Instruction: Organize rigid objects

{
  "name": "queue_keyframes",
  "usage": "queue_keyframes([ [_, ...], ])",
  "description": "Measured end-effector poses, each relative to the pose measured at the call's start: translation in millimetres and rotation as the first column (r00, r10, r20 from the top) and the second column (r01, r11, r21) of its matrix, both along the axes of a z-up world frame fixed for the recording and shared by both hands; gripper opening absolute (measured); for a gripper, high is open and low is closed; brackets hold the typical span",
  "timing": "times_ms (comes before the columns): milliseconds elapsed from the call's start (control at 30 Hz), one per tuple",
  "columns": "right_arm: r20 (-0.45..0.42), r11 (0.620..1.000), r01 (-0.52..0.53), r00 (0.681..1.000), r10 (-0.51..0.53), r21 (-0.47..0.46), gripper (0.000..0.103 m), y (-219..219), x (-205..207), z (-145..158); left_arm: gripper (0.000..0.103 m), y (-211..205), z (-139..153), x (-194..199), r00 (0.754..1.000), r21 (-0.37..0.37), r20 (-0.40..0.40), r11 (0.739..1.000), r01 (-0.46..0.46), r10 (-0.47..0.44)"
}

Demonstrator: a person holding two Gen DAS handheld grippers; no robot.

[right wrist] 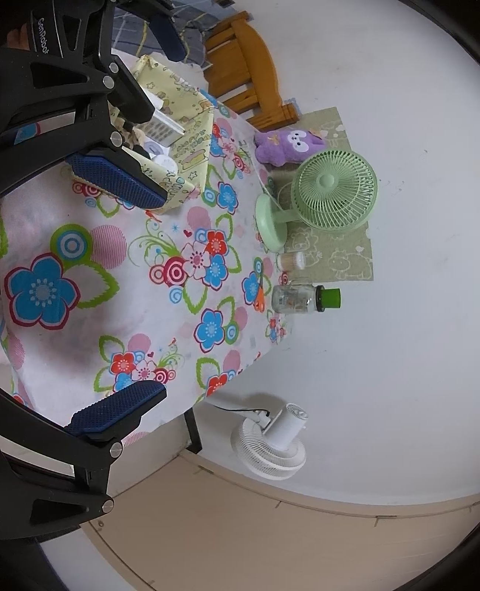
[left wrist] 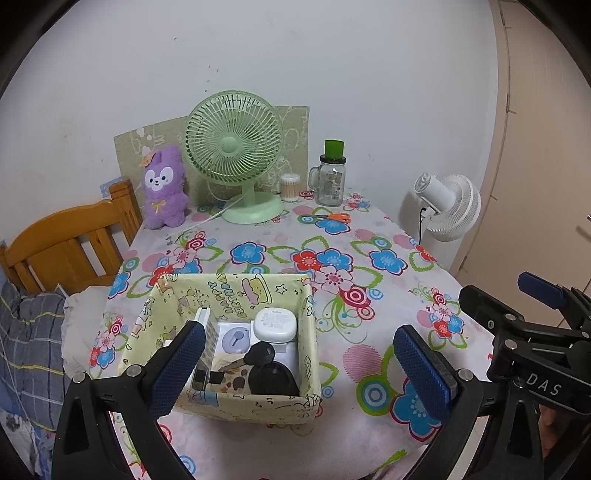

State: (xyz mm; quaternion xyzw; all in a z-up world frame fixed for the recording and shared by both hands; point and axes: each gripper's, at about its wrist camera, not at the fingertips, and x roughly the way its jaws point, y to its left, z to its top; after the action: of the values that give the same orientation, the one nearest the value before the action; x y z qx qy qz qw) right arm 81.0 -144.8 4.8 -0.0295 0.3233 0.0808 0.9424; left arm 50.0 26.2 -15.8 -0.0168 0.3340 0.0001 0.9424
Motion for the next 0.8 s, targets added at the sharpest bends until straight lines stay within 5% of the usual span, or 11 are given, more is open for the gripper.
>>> queue_keyframes([
  [800,0.020,1.000,0.000,1.000,0.000,-0.011,0.096,1.4,-3.9,6.6,0.103,-1.1,3.0,-1.7,1.000,0.011,0.013,1.000,-0.002,0.002],
])
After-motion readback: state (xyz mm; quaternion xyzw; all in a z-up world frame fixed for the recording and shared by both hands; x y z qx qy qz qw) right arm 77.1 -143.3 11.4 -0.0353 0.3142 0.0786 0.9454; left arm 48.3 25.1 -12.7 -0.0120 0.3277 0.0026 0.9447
